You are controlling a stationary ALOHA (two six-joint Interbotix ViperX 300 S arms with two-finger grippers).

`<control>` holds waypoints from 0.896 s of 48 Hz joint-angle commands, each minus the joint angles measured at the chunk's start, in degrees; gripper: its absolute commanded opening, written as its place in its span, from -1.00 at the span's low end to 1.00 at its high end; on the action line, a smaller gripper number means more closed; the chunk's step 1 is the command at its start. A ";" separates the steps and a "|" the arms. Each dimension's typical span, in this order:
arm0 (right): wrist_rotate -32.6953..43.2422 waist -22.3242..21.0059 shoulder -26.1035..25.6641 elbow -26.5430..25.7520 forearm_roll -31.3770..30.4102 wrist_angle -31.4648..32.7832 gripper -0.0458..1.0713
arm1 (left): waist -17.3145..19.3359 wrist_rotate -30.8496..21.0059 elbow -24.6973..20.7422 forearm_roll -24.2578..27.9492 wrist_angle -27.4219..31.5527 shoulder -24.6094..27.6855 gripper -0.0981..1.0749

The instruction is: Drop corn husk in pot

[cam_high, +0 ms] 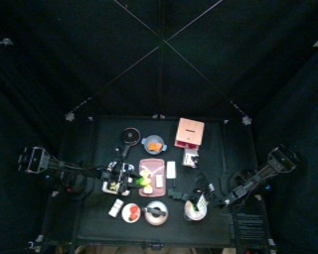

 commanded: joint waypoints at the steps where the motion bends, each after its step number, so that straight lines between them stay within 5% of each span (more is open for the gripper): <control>1: -0.09 -2.64 0.97 -3.96 -10.28 -1.14 0.52 | 0.00 0.09 -0.88 -0.18 -0.26 -0.26 0.31; 7: 0.53 -6.77 5.10 -10.28 -22.32 -1.32 0.54 | -0.09 0.00 -0.88 -0.09 -0.26 -0.26 0.31; 14: 0.44 -8.70 10.28 -16.26 -19.95 -0.79 0.54 | 0.09 1.49 -0.53 0.44 0.70 -0.18 0.31; 19: -0.62 -8.61 15.82 -18.28 -19.07 2.20 0.54 | -0.26 7.56 -1.05 2.81 3.69 -0.09 0.31; 25: -3.60 -7.21 15.73 -17.75 -22.32 1.76 0.58 | -1.23 10.20 -1.49 1.49 4.57 -0.09 0.31; 34: -5.54 -5.89 17.31 -19.16 -25.14 -0.53 0.92 | -2.11 10.55 -2.11 2.46 4.57 0.44 0.31; 43: -5.71 -6.50 20.65 -21.88 -26.54 -3.78 0.94 | -2.72 10.55 -3.69 2.46 4.57 2.37 0.31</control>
